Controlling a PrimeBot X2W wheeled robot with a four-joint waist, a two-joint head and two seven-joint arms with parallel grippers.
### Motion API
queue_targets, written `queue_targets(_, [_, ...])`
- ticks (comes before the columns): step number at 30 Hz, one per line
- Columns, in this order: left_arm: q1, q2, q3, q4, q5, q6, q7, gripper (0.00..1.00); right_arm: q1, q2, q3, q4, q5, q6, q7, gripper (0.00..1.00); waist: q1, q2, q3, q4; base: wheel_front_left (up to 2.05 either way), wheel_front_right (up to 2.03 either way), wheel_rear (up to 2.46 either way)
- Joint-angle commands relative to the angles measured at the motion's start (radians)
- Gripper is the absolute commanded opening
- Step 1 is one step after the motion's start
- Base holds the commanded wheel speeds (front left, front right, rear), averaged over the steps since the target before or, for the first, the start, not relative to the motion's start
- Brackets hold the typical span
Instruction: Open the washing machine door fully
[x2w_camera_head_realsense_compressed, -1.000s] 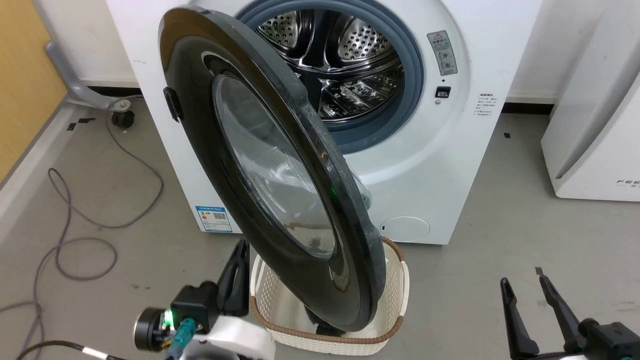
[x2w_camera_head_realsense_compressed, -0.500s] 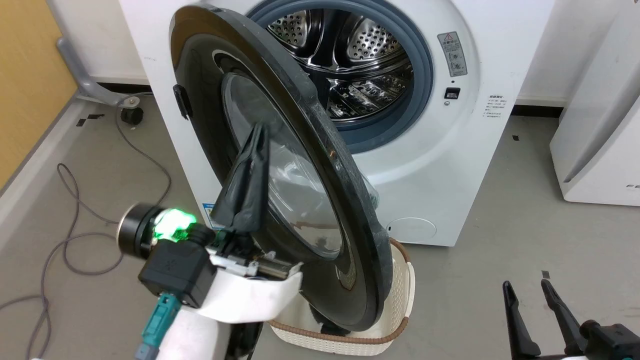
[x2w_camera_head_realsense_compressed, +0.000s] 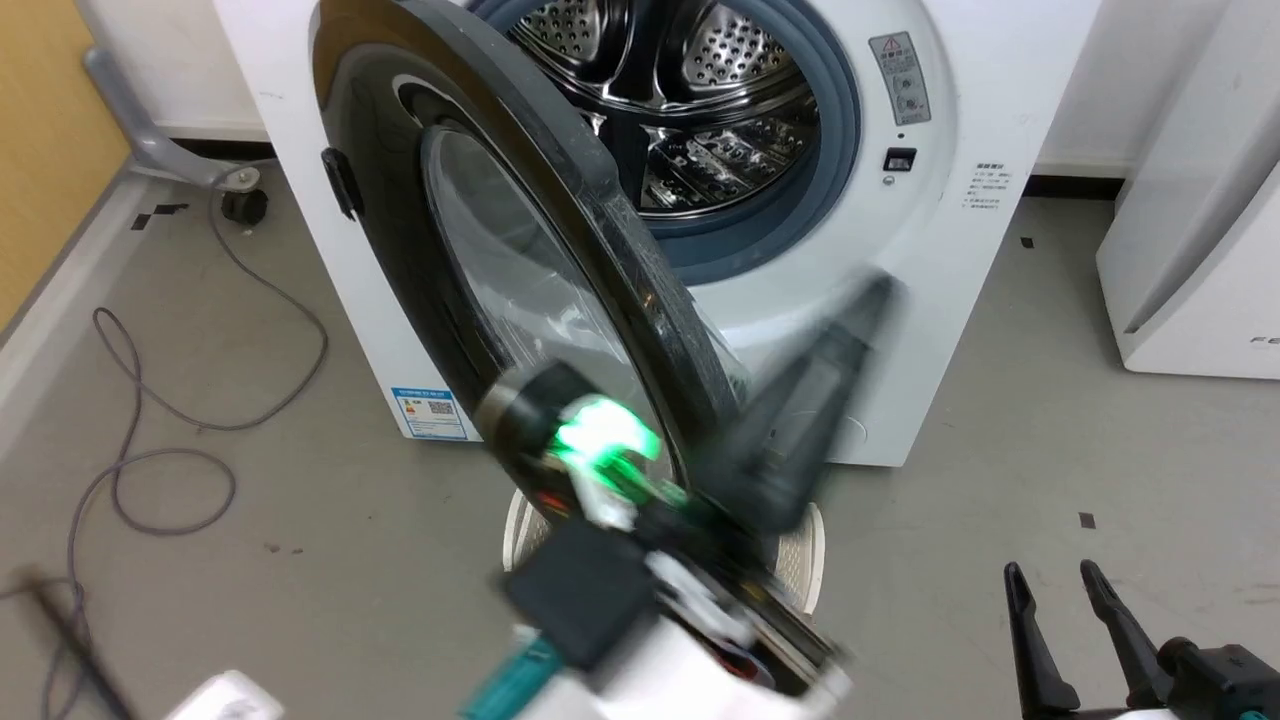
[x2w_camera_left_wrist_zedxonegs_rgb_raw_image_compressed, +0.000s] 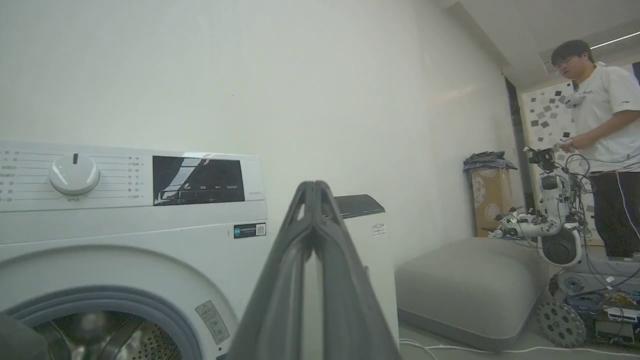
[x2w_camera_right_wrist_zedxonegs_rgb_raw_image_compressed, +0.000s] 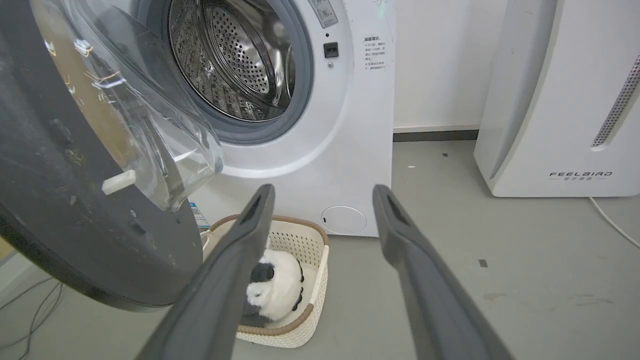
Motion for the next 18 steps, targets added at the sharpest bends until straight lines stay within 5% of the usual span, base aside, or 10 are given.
queue_targets(1, [-0.011,0.002,-0.029,0.005,-0.016,0.003,0.012,0.00,-0.016,0.004,0.000,0.003,0.004,-0.001,0.001,1.00,-0.0001,0.0000,0.000,0.000,0.00,0.00,0.00])
queue_targets(11, [0.035,0.002,-0.245,0.094,-0.116,-0.010,0.163,0.00,-0.014,0.004,0.002,0.013,0.006,-0.001,0.009,1.00,-0.0001,0.0000,0.001,0.005,0.00,0.00,0.00])
queue_targets(18, [0.055,0.008,-0.281,0.236,-0.139,0.012,0.277,0.00,-0.017,0.004,0.006,0.023,0.014,-0.001,0.011,1.00,-0.0001,0.0000,0.013,0.007,0.00,0.00,0.00])
